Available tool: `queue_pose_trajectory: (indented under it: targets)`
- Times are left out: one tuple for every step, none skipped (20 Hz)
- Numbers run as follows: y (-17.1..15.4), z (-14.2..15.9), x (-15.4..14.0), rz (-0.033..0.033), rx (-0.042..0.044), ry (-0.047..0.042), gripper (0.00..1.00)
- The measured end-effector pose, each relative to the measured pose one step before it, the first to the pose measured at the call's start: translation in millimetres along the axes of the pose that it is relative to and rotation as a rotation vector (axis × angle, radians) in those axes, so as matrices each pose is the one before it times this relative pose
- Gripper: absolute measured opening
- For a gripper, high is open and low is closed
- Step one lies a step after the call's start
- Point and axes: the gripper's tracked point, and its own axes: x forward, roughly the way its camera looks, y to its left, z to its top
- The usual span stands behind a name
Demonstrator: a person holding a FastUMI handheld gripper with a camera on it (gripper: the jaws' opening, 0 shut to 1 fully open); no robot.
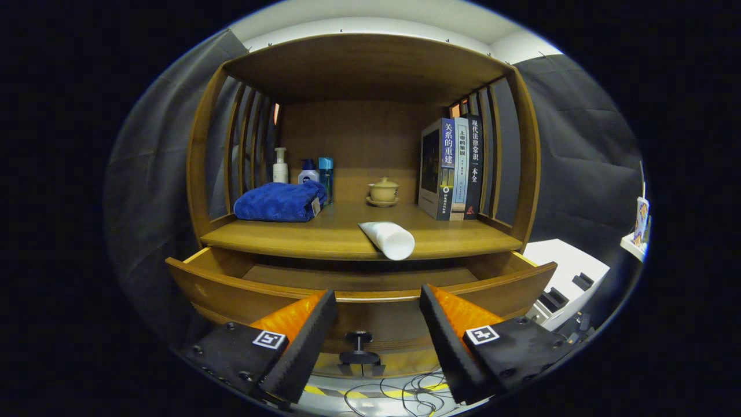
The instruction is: Pull open the drawer, take out the items inside it, and place them on the countertop above the cabinet.
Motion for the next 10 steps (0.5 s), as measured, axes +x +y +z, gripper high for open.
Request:
queue_pose_trajectory:
  targets:
    - [0.67, 1.74, 5.98, 0.00421, 0.0022, 0.00169, 0.97]
    - [0.23, 1.23, 6.21, 0.00142, 0.00405, 0.00108, 0.97]
    - [-0.1, 0.49, 5.2, -0.00136, 0.00537, 0.00548, 0.97]
    - [-0.72, 2.27, 5.03, -0.00564, 0.00556, -0.00082, 0.97]
    - [0.73, 0.49, 4.32, -0.00441, 0.00481, 0.00389, 0.97]
    - [1.11, 1.3, 4.1, -0.00625, 0.0058, -0.00034, 0.97]
    - [-0.66, 0.92, 4.51, -0.00753, 0.0054, 0.00223, 0.97]
    - [-0.1, 0.55, 3.7, -0.0082, 0.00428, 0.00094, 0.97]
    - [0.39, 0.93, 4.07, -0.00498, 0.00583, 0.00158, 0.97]
    - [0.44, -0.06, 3.28, -0.00339, 0.00829, 0.00281, 0.97]
